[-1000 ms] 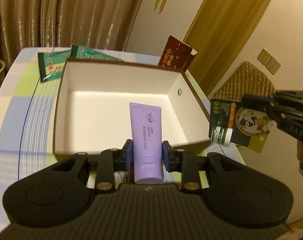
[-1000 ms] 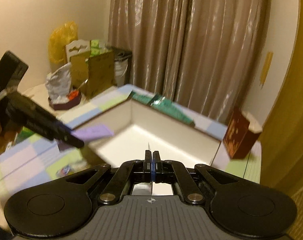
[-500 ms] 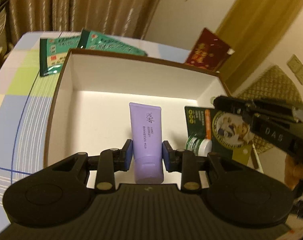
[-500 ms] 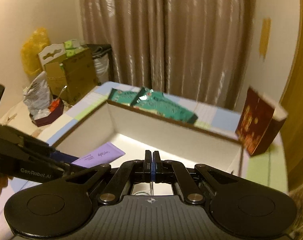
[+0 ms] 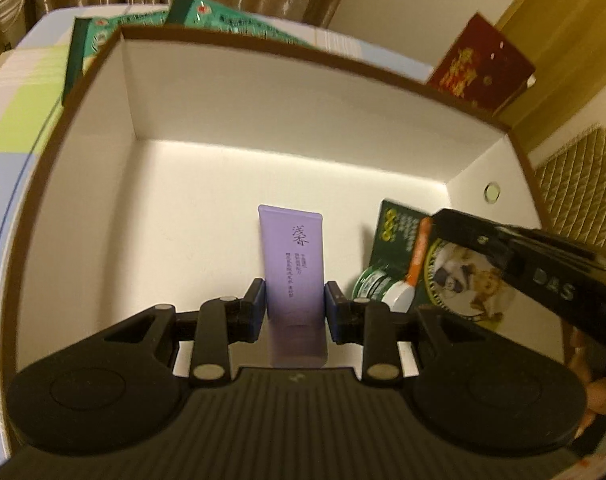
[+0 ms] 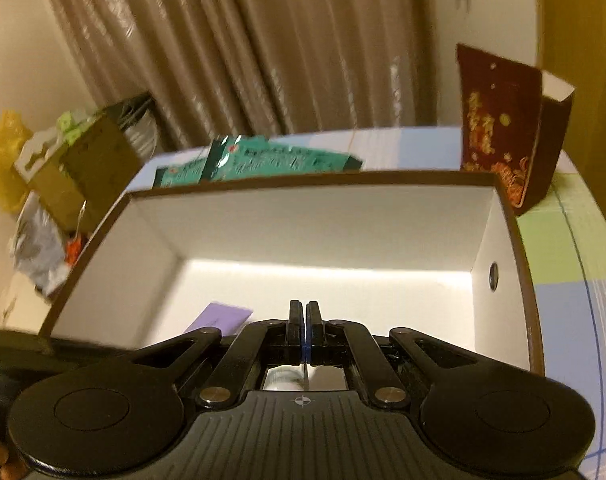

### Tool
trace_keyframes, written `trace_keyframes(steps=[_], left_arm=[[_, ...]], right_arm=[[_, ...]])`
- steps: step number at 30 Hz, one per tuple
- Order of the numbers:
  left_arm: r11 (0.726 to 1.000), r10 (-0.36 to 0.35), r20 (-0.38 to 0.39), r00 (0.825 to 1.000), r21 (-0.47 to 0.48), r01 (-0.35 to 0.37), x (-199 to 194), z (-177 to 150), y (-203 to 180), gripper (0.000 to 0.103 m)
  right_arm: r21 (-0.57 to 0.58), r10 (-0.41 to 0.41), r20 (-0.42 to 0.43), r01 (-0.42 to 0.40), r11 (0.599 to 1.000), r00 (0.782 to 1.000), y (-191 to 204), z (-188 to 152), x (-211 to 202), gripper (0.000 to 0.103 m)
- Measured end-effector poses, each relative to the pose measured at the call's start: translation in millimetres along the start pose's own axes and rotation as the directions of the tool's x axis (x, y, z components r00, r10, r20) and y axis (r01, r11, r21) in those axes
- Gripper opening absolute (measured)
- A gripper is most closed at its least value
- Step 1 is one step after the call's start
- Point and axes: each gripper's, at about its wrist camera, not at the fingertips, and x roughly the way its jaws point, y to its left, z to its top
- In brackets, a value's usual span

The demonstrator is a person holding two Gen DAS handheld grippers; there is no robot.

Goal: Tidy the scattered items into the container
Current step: 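Lower the purple tube into the box and open the left tool while the right tool drops the green packet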

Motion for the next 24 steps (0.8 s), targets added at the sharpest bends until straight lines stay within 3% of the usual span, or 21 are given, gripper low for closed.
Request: trace_keyframes(steps=[7, 10, 11, 12, 14, 19, 24], left_arm=[[1.000, -0.003, -0.052, 0.999, 0.003, 0.003, 9, -6, 3, 0.026], [1.000, -0.003, -0.056, 0.998, 0.019, 0.004, 7, -6, 2, 0.025], [1.000, -0.005, -0.057, 0.998, 0.023, 0.006, 5, -6, 2, 0.026], [1.000, -0.007, -0.059, 0.998, 0.026, 0.009, 3, -6, 3, 0.027], [0.999, -0.005, -0.053, 0.999, 0.040, 0.007, -3, -5, 2, 0.031], [0.995, 0.028, -0.022, 0.999, 0.101, -0.026, -18, -9, 1, 0.052], [0.990, 0.048, -0.002, 0.999, 0.134, -0.047, -31, -16, 2, 0.062]], right_arm=[[-0.102, -0.014, -0.199, -0.007, 0.995, 0.980, 1, -20, 7, 0.000], [-0.139, -0.040, -0.232, 0.007, 0.990, 0.972, 4, -28, 9, 0.003], [-0.153, -0.048, -0.235, 0.012, 0.988, 0.971, 6, -29, 8, 0.013], [-0.166, -0.056, -0.237, 0.017, 0.986, 0.970, 7, -31, 7, 0.039], [-0.192, -0.065, -0.214, 0.024, 0.981, 0.975, 11, -34, 2, 0.073], [-0.223, -0.049, -0.194, 0.004, 0.975, 0.980, 17, -39, -11, 0.078], [-0.250, -0.057, -0.186, 0.008, 0.968, 0.981, 18, -44, -22, 0.084]])
